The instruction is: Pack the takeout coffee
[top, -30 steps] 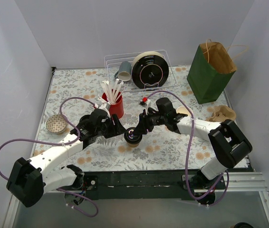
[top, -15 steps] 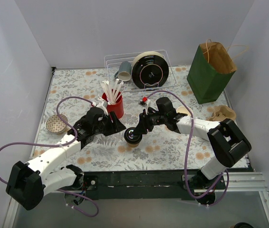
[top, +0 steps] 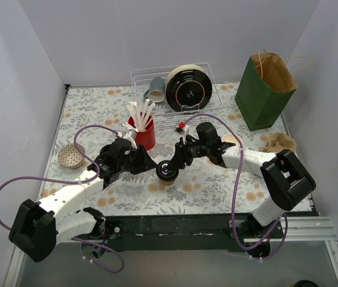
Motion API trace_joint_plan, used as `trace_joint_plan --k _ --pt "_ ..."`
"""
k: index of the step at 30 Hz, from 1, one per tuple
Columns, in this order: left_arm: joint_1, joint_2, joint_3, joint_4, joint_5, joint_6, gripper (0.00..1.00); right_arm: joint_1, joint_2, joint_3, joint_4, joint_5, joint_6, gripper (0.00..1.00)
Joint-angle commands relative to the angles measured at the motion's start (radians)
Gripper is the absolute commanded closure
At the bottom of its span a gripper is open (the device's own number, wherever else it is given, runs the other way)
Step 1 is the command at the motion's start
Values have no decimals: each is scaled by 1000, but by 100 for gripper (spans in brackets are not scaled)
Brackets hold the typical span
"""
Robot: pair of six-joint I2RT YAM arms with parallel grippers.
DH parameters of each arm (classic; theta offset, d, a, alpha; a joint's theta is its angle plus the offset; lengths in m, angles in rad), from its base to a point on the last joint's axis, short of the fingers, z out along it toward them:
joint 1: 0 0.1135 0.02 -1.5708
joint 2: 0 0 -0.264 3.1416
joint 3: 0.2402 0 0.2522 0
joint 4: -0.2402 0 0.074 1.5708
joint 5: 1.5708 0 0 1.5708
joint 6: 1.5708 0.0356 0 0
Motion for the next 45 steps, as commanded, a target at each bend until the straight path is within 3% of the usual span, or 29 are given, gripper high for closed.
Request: trace_joint_plan --k 1,8,17,29,32,36,37,45 --pt "5 0 -12 48 20 9 60 3 63 -48 -179 101 -91 58" --pt "5 58 -50 76 41 -7 62 3 72 -67 -160 98 -73 59" --pt "3 147 -101 25 -78 -47 69 -38 88 -188 -44 115 -29 62" --pt "-18 253 -190 40 -115 -74 70 -49 88 -283 44 170 40 64" --pt "-32 232 -179 45 -135 -77 66 -47 71 -289 62 176 69 64" --pt "-27 84 -78 1 -137 -54 58 -47 13 -282 59 171 132 63" --pt "-23 75 -52 -27 -146 -51 51 -47 -4 -279 45 184 149 62" --pt "-6 104 150 -162 -175 -21 34 -47 -176 -303 38 286 301 59"
